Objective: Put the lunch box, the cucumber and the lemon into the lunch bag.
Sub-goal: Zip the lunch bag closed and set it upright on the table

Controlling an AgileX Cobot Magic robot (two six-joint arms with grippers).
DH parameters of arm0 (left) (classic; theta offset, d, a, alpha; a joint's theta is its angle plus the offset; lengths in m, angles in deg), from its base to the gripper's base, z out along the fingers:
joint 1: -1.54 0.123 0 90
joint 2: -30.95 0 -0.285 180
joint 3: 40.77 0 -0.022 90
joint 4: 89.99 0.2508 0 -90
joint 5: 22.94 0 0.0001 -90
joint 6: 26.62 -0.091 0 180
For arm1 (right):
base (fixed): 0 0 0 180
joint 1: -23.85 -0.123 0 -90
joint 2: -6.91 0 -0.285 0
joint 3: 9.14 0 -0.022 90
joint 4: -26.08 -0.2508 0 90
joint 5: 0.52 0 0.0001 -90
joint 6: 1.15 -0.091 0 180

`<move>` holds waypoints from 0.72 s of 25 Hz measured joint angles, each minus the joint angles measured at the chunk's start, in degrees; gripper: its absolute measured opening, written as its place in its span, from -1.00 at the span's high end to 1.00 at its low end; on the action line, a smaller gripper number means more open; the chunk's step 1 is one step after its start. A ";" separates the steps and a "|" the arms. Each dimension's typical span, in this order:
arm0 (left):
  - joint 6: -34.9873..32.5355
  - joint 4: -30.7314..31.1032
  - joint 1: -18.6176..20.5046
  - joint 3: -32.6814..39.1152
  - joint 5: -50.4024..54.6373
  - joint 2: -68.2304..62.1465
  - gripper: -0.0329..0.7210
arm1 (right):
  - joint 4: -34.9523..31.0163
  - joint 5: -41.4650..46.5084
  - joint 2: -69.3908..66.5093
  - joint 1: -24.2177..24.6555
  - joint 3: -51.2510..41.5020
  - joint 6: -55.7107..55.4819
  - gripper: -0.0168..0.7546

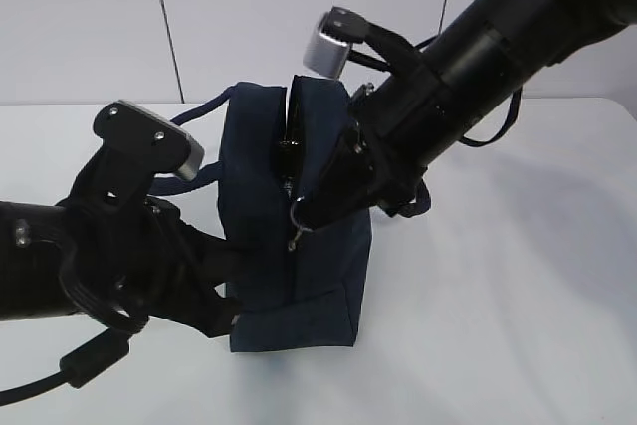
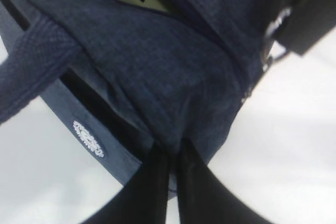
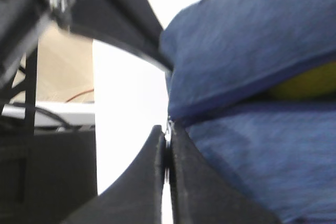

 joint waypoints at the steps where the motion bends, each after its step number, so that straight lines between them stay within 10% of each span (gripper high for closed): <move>1: 0.00 0.00 0.00 0.00 -0.10 0.00 0.91 | 0.00 0.18 0.00 0.00 0.86 -0.77 0.99; 18: 0.00 -0.21 0.00 0.00 -0.71 -0.25 0.91 | 2.57 -6.15 0.00 0.00 7.41 -22.65 0.99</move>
